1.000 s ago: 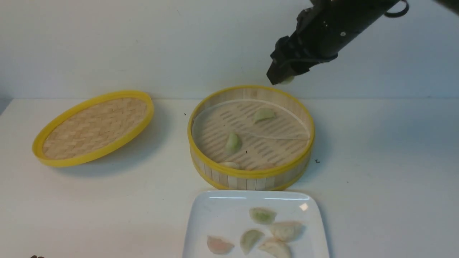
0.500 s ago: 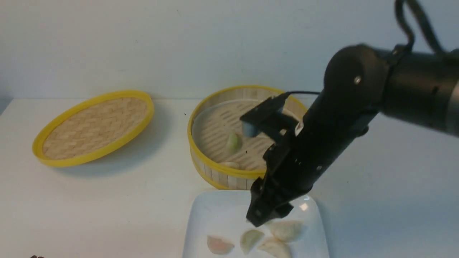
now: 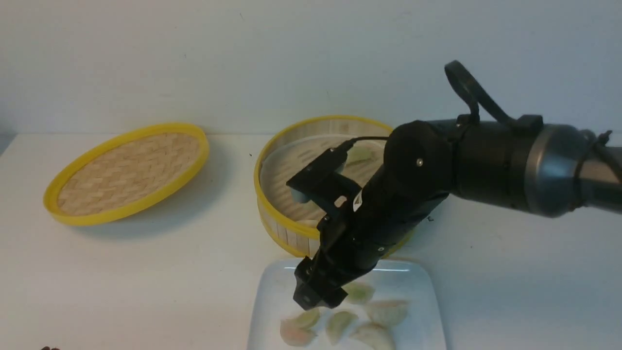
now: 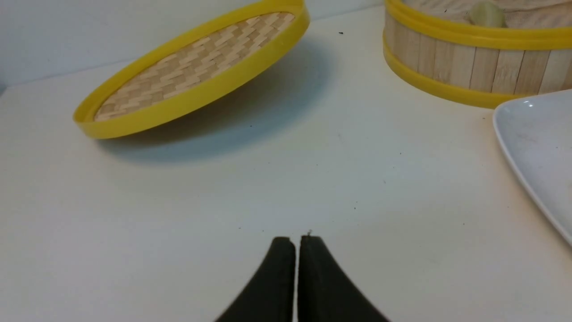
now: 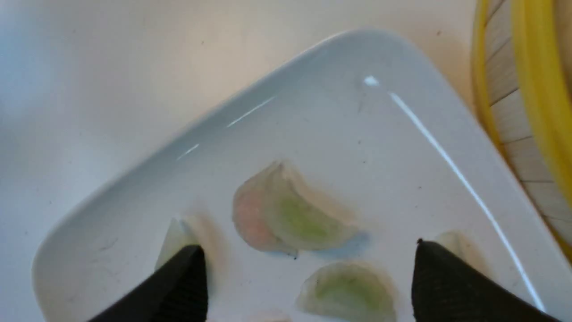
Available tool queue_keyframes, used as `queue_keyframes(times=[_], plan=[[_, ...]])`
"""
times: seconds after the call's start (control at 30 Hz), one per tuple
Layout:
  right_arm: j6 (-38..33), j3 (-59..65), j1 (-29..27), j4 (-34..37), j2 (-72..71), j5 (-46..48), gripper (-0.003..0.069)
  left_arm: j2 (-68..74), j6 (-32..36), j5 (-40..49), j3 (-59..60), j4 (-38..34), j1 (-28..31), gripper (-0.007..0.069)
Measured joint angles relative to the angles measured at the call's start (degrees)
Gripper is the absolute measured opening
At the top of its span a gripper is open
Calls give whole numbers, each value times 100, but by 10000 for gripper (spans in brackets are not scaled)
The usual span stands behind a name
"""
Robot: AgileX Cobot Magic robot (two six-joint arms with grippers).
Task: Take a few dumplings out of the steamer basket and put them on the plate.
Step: Use the right arm to grab a dumpling from inside the steamer
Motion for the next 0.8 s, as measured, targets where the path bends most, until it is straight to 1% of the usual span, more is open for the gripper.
queue_keyframes(times=[0.07,0.17,0.3,0.43,0.53,0.8], plan=[[197,-229,-64,-181,0,49,563,0,0,0,0,0,0,-6],[520,-649,-265,-600,0,147,554,0,0,0,0,0,0,-6],[846,-1266,-743,-1059,12,172,524,0,0,0,0,0,0,-6],[879,-2010,-1271,-1113,290,166,508,0,0,0,0,0,0,-6],[838,-2702,-1533,-1113,797,192,506,0,0,0,0,0,0,-6],[636,-4236,-1615,-1142,2426,260,505,0,0,0,0,0,0,-6]])
